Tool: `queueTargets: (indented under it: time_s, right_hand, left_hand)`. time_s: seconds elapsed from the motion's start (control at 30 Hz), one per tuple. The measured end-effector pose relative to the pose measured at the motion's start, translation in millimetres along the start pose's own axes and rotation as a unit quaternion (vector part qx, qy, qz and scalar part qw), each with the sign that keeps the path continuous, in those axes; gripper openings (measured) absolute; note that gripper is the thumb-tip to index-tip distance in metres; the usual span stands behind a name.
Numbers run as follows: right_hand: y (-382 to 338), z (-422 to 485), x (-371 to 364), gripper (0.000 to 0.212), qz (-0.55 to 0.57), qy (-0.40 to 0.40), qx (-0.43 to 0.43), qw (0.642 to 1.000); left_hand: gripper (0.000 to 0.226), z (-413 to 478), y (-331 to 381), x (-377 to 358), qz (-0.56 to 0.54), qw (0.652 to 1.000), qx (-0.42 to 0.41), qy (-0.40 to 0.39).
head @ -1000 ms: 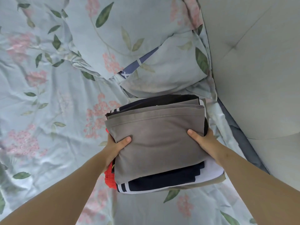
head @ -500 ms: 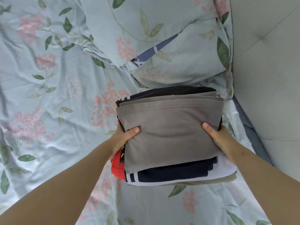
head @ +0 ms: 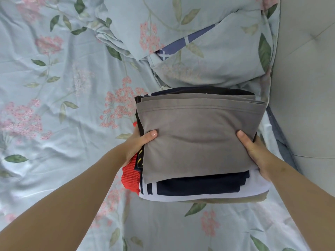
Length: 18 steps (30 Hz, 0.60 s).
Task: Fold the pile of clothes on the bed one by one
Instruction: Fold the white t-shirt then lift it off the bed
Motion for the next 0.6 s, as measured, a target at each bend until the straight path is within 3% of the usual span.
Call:
queueTargets:
  time_s: [0.17, 0.37, 0.43, 0.53, 0.6]
  right_hand:
    - [-2, -5, 0, 0.081, 0.02, -0.003, 0.011, 1.0]
    - [-7, -18, 4, 0.106, 0.037, -0.021, 0.01, 0.999]
    - [-7, -26, 8, 0.096, 0.05, -0.021, 0.002, 0.999]
    - [2, -44, 10, 0.1, 0.045, -0.024, -0.015, 0.999]
    - [14, -68, 5, 0.083, 0.055, -0.04, -0.034, 0.997]
  left_hand:
    - [0.147, -3, -3, 0, -0.015, 1.0, -0.001, 0.009]
    - [0.079, -10, 2, 2, -0.013, 0.999, 0.018, 0.03]
    - [0.081, -20, 2, 5, -0.027, 0.998, 0.016, 0.047]
    - [0.07, -43, -10, 13, -0.037, 0.997, 0.024, 0.063]
    - [0.072, -63, -24, 22, -0.041, 0.997, 0.025, 0.066]
Point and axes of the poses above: each hand's wrist, its own z-axis towards the middle knuckle, its own x-axis out of the back of the hand, y = z × x, the point moved 8 cm from there along z, towards the middle knuckle, and after that the axes turned 15 degrees about y, right-handed, at the moved point
